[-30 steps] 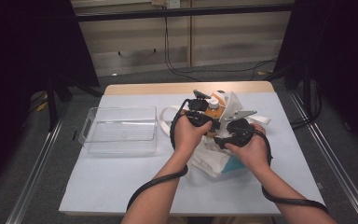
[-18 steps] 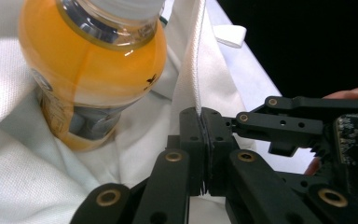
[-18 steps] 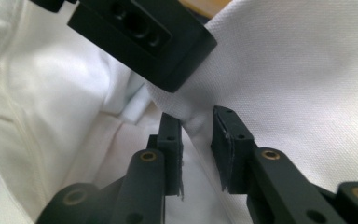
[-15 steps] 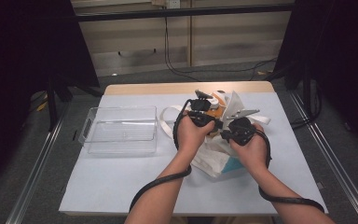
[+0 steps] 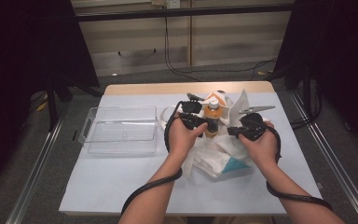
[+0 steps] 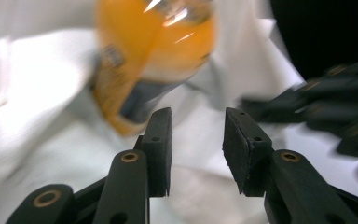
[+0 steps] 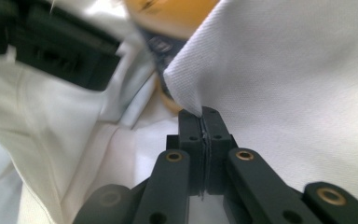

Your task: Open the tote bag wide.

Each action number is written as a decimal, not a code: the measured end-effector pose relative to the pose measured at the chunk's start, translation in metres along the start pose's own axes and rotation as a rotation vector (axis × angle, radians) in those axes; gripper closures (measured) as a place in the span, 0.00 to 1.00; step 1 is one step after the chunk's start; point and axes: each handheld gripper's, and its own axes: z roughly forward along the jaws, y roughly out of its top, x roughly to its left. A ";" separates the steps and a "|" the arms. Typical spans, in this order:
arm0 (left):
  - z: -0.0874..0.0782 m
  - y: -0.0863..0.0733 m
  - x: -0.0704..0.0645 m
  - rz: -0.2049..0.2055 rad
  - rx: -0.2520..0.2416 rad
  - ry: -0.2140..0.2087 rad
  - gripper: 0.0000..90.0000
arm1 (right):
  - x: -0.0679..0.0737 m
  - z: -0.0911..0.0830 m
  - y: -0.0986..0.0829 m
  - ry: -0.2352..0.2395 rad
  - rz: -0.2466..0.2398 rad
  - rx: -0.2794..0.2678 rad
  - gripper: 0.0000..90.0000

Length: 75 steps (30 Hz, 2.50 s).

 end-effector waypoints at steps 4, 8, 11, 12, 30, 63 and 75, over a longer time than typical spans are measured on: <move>-0.001 -0.008 0.009 0.027 0.005 0.057 0.66 | -0.018 -0.014 0.001 -0.017 0.062 -0.021 1.00; -0.002 -0.009 0.012 0.060 0.000 0.089 0.59 | -0.033 -0.021 -0.005 -0.030 0.121 -0.018 1.00; -0.001 -0.009 0.012 0.080 -0.005 0.116 0.58 | -0.041 -0.025 -0.011 -0.032 0.152 -0.010 1.00; -0.001 -0.010 0.013 0.086 -0.001 0.116 0.57 | -0.043 -0.025 -0.013 -0.025 0.161 -0.015 1.00; -0.006 0.007 0.005 0.160 -0.094 0.084 0.35 | -0.063 -0.040 -0.026 -0.052 0.206 -0.011 0.94; 0.032 0.031 0.004 0.236 -0.091 0.130 0.29 | -0.060 -0.034 -0.020 -0.042 0.177 0.010 0.94; 0.030 0.034 -0.001 0.240 -0.043 0.158 0.33 | -0.060 -0.035 -0.021 -0.031 0.183 0.005 0.92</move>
